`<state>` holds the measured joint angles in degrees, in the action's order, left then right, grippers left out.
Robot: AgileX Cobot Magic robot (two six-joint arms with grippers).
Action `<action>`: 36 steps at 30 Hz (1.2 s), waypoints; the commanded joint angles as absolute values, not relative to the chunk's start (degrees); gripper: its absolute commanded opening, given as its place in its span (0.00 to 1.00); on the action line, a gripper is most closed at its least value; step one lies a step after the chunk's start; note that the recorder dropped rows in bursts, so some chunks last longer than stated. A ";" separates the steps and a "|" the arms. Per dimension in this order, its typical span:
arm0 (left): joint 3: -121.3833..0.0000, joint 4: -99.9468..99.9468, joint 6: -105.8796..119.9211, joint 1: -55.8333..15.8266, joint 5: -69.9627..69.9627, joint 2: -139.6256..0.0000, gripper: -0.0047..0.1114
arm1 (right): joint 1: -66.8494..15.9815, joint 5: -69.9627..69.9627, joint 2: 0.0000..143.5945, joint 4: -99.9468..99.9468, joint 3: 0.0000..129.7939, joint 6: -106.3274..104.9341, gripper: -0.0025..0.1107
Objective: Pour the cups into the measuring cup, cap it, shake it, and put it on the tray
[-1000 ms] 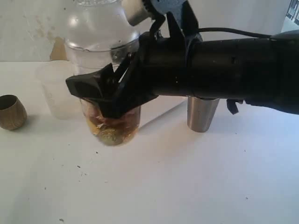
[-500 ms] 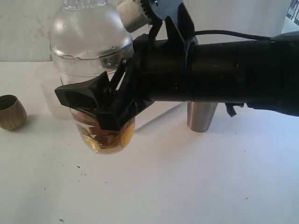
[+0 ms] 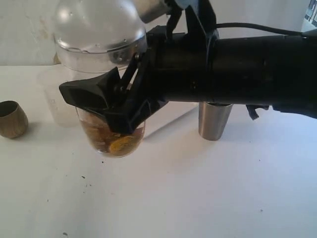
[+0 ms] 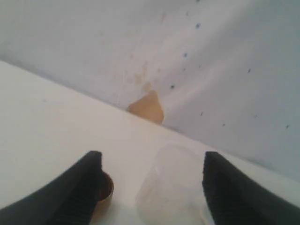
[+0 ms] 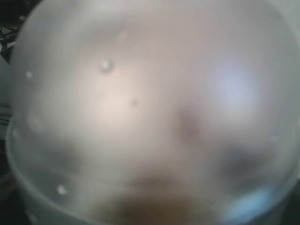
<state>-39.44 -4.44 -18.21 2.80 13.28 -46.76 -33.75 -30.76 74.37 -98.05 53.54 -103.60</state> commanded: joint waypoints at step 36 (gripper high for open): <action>-108.68 -7.24 8.90 -4.41 69.96 -119.13 0.04 | -33.45 -30.53 73.25 -99.95 53.88 -101.77 0.02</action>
<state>-108.28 -4.99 8.41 -3.92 68.13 -122.81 -33.75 -29.44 74.37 -98.05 53.54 -101.99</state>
